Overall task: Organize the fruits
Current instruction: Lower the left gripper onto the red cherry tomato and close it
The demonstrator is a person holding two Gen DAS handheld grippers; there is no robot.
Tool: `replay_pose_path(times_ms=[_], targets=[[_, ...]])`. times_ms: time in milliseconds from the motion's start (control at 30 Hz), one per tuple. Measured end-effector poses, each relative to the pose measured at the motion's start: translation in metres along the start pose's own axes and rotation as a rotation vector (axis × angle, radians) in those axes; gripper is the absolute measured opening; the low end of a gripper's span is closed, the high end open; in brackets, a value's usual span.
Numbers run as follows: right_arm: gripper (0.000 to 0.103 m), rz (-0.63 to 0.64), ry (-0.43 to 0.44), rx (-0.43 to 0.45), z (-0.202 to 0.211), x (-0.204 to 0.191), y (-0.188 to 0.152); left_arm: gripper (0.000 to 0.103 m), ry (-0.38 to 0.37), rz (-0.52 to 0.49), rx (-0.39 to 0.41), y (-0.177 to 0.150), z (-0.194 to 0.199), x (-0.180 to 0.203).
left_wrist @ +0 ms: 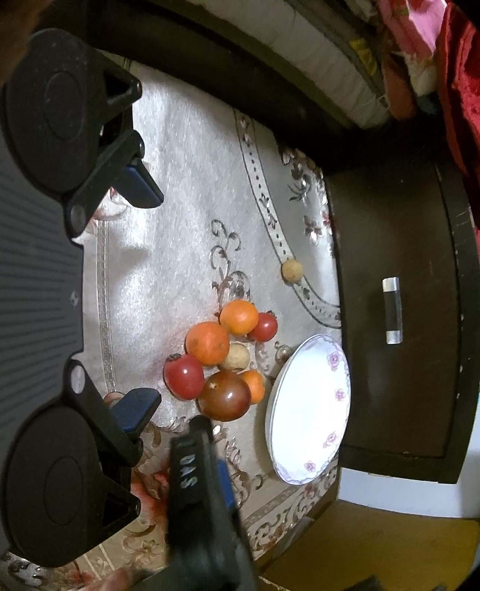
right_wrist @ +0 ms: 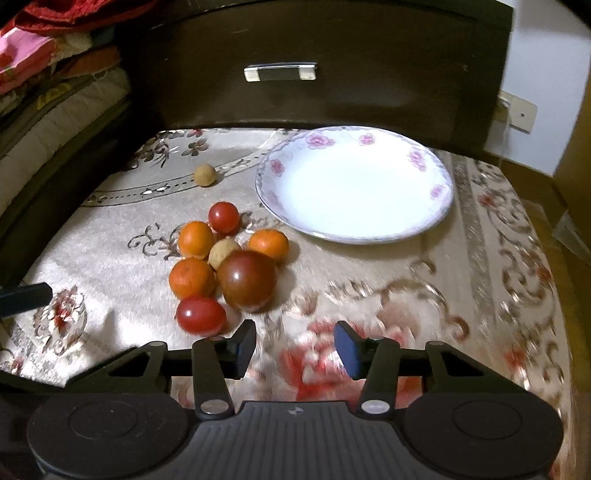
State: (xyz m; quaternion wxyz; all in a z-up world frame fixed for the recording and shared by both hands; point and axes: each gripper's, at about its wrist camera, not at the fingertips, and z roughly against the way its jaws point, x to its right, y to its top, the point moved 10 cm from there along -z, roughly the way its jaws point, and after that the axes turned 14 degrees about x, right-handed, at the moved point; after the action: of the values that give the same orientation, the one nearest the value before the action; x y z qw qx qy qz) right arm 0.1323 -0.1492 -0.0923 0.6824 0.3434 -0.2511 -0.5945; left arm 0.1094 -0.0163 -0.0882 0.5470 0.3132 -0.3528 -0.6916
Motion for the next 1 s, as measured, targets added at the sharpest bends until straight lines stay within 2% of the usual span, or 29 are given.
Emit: replay_pose_path(times_ms=[300, 433, 533, 633, 767, 867, 1000], targets=[[0.035, -0.009, 0.107, 0.009, -0.01, -0.014, 0.018, 0.103, -0.089, 0.016, -0.002, 0.002, -0.009, 0.016], [0.034, -0.042, 0.139, -0.023, -0.014, -0.017, 0.017, 0.103, -0.115, 0.011, -0.001, 0.001, -0.009, 0.022], [0.033, -0.072, 0.151, -0.038, -0.017, -0.018, 0.017, 0.103, -0.122, 0.003, -0.009, -0.001, -0.011, 0.024], [0.028, -0.105, 0.171, -0.064, -0.015, -0.021, 0.017, 0.103, -0.132, 0.007, -0.011, -0.002, -0.011, 0.024], [0.028, -0.072, 0.148, -0.058, -0.019, -0.022, 0.016, 0.103, -0.146, 0.018, -0.011, -0.002, -0.009, 0.025], [0.027, -0.086, 0.165, -0.074, -0.019, -0.022, 0.018, 0.103, -0.151, -0.003, 0.002, -0.001, -0.007, 0.027], [0.024, -0.027, 0.167, -0.085, -0.021, -0.025, 0.015, 0.103, -0.173, -0.012, 0.007, -0.002, -0.01, 0.03]])
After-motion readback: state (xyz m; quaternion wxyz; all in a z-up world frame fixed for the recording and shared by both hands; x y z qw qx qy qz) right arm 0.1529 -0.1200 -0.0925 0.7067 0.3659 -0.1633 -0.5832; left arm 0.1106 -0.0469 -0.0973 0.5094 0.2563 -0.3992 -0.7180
